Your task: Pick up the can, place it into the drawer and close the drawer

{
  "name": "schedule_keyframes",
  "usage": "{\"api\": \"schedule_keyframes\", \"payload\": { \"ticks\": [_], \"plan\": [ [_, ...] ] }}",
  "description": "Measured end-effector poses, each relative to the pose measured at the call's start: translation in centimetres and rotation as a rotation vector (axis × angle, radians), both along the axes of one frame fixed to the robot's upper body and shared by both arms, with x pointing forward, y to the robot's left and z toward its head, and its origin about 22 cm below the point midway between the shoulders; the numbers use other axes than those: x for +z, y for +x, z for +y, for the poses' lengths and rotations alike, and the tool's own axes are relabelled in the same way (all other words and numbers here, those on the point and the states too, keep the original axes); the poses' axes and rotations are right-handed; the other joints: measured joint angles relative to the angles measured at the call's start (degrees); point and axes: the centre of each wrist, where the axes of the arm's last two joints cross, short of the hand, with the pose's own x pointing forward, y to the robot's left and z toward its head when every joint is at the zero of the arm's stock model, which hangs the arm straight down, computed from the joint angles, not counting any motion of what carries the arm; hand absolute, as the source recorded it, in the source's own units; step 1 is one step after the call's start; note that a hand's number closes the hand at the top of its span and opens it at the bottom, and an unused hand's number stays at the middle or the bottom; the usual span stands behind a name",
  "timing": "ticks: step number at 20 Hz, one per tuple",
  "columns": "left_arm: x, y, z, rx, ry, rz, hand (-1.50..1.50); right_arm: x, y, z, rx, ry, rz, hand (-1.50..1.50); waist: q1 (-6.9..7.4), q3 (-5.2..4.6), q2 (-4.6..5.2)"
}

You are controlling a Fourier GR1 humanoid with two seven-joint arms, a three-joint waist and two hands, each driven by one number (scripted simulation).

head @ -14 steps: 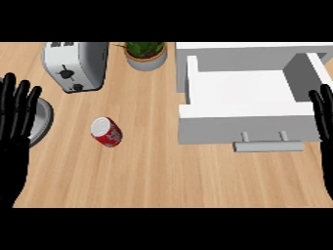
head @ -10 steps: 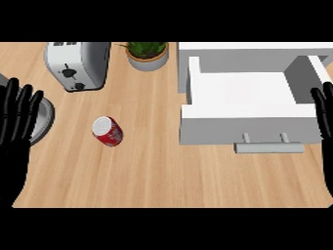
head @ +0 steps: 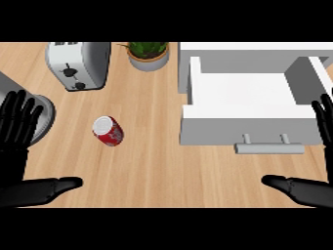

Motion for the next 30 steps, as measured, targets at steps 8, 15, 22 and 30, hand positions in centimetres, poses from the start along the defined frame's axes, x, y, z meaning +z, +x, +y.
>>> {"api": "schedule_keyframes", "payload": {
  "ticks": [8, 15, 22, 30],
  "plan": [
    [0.7, 0.1, -0.4, 0.026, -0.012, 0.043, -1.5, -0.8, -0.3, -0.8, -0.027, 0.003, 0.035, -1.5, -0.01, -0.04, -0.06],
    [-0.2, 2.0, -1.1, 0.002, -0.014, 0.084, -1.5, -0.8, -0.4, -1.6, -0.029, 0.001, 0.027, -1.5, -0.1, -0.04, -0.05],
    [-4.2, 3.5, -2.1, 0.014, -0.003, 0.135, -1.5, -1.4, -0.9, -2.3, -0.036, 0.001, 0.017, -1.5, -0.14, -0.06, -0.04],
    [-9.0, 3.2, -2.9, 0.043, 0.022, 0.179, -1.5, -0.4, -2.5, -3.1, -0.036, -0.007, 0.01, -1.5, -0.17, -0.06, -0.05]
  ]
}}
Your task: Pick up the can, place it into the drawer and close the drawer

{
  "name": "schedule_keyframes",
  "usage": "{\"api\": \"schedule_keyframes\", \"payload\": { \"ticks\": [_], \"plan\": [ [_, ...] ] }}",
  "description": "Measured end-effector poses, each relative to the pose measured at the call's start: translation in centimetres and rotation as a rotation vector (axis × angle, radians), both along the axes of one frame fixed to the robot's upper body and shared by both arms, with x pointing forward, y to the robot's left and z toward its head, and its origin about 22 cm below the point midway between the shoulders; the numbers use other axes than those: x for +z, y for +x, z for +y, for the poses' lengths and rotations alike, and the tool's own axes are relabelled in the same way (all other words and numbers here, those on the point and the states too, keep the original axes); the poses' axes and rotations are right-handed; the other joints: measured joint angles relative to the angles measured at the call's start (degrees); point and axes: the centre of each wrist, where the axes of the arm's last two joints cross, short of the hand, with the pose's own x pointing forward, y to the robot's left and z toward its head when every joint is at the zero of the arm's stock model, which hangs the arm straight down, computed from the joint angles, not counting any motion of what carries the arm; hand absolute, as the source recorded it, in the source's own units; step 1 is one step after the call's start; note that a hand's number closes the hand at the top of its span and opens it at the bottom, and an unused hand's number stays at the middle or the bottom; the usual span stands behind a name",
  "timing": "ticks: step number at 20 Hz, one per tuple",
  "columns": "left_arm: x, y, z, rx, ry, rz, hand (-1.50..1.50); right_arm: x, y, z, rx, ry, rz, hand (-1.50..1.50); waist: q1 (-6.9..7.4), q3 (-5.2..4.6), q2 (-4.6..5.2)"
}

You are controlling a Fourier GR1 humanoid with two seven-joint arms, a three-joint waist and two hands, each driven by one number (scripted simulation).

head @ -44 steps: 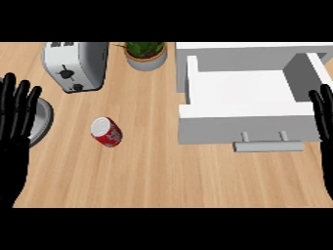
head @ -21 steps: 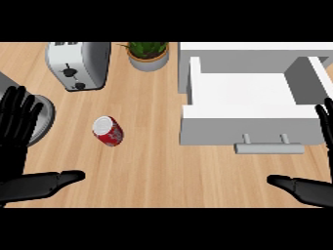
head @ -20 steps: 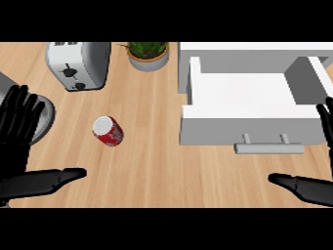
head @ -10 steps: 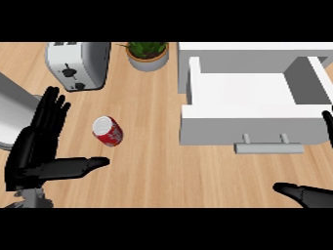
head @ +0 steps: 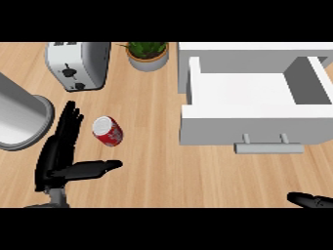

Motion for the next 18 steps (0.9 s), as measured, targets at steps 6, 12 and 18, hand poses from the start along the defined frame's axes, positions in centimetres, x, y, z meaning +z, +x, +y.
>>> {"api": "schedule_keyframes", "payload": {
  "ticks": [6, 12, 18],
  "plan": [
    [-3.9, 0.1, -0.2, 0.046, 0.014, 0.021, -1.5, 0.8, -0.5, -0.3, -0.012, -0.004, -0.006, -1.5, -0.02, -0.01, 0.01],
    [-6.2, 0.9, 1.2, 0.067, 0.009, 0.043, -1.5, 1.0, -0.9, -0.6, -0.011, -0.003, -0.008, -1.5, -0.02, 0.0, 0.02],
    [-9.4, 1.4, 0.9, 0.087, 0.005, 0.064, -1.5, 1.8, -1.3, -1.0, -0.014, -0.006, -0.005, -1.5, -0.06, -0.02, 0.03]
  ]
}}
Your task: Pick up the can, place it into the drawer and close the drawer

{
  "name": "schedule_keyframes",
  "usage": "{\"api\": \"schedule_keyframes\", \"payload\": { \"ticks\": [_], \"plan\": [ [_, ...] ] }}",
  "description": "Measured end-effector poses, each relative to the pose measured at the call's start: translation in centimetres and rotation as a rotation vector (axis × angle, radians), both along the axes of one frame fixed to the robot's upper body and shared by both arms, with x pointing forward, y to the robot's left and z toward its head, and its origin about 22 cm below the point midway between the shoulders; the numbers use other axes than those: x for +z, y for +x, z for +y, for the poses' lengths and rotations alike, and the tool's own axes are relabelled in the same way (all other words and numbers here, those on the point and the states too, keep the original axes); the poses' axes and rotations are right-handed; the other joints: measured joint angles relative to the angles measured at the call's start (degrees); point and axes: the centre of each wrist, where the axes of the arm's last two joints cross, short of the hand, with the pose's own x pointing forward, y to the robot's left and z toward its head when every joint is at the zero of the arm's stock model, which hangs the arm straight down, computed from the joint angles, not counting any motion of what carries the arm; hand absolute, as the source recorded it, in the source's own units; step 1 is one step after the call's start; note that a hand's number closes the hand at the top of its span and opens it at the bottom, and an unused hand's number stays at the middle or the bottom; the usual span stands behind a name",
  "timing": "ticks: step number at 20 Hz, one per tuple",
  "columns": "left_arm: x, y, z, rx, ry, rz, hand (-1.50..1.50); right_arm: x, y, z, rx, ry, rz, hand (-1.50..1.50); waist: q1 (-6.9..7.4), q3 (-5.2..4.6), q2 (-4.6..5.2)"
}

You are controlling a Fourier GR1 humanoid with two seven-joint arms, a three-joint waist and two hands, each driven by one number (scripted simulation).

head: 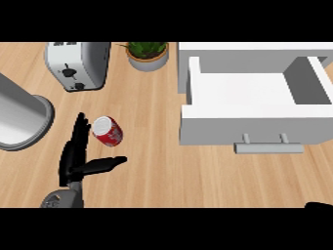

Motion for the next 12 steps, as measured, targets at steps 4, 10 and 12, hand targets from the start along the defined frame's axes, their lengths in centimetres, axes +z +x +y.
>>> {"api": "schedule_keyframes", "payload": {
  "ticks": [4, 10, 12],
  "plan": [
    [-1.4, 0.7, 0.9, 0.008, -0.015, 0.01, -1.5, -0.4, 0.0, 0.2, -0.005, -0.007, 0.006, -1.5, -0.02, 0.01, 0.02],
    [-3.4, 2.0, 1.4, 0.031, -0.028, 0.024, -1.5, 0.6, -0.7, 0.4, -0.004, -0.016, 0.002, -1.5, -0.16, 0.0, 0.04],
    [-4.0, 2.0, 2.0, 0.033, -0.031, 0.03, -1.5, 0.9, -0.6, -0.1, -0.003, -0.017, 0.001, -1.5, -0.16, -0.01, 0.05]
  ]
}}
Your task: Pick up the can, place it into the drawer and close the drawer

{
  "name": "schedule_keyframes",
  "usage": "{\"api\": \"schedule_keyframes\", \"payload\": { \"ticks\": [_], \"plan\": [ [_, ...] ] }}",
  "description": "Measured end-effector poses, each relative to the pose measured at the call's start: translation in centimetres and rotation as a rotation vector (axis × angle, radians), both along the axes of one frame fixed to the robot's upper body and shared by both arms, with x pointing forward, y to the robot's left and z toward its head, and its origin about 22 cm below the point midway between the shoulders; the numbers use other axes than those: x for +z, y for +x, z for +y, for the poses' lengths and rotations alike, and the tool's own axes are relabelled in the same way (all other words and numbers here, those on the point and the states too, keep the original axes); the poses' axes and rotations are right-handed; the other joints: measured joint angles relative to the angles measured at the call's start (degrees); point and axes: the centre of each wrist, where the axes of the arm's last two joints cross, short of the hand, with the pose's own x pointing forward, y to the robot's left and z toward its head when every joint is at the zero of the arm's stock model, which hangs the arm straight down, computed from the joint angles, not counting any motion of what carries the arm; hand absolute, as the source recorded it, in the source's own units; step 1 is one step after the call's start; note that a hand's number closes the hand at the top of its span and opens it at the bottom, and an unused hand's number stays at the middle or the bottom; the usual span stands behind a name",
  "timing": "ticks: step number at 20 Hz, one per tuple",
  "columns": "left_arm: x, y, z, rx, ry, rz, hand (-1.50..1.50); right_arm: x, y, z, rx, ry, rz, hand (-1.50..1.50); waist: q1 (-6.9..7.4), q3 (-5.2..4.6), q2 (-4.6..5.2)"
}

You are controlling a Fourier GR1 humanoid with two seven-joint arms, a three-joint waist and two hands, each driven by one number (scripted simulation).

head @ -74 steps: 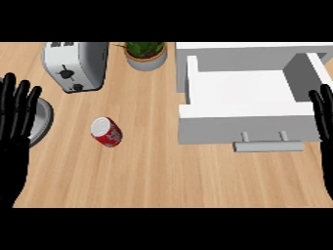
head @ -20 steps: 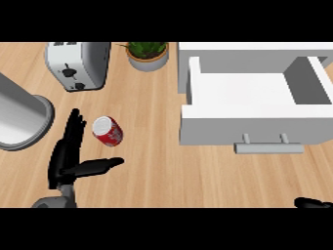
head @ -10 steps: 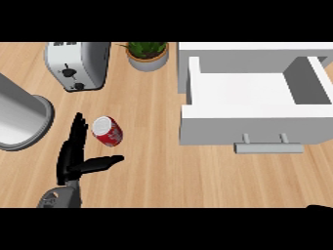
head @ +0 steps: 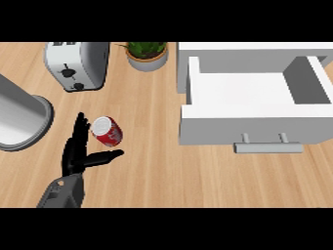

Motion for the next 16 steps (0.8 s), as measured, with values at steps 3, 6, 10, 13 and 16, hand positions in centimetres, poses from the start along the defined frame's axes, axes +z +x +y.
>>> {"api": "schedule_keyframes", "payload": {
  "ticks": [3, 6, 10, 13, 16],
  "plan": [
    [-0.7, 0.8, 0.4, -0.006, -0.006, -0.001, -1.5, -0.2, 0.0, 0.0, 0.005, -0.003, -0.001, -1.5, -0.17, -0.01, 0.06],
    [-1.0, 1.5, -0.3, -0.014, -0.01, -0.014, -1.5, -0.6, 0.3, 0.2, 0.005, -0.001, -0.002, -1.5, -0.25, -0.01, 0.1],
    [-1.2, 2.1, -0.3, -0.042, -0.009, -0.026, -1.5, -0.4, 0.6, -0.1, 0.005, -0.007, -0.007, -1.5, -0.35, -0.02, 0.14],
    [-1.0, 2.5, -0.1, -0.096, -0.02, -0.026, -1.5, -0.3, 0.3, -0.3, 0.003, -0.006, -0.013, -1.5, -0.4, -0.02, 0.13],
    [-0.3, 3.5, -0.4, -0.139, -0.04, -0.028, 1.5, 0.0, 0.8, -0.2, 0.002, -0.004, -0.015, -1.5, -0.37, -0.02, 0.16]
  ]
}}
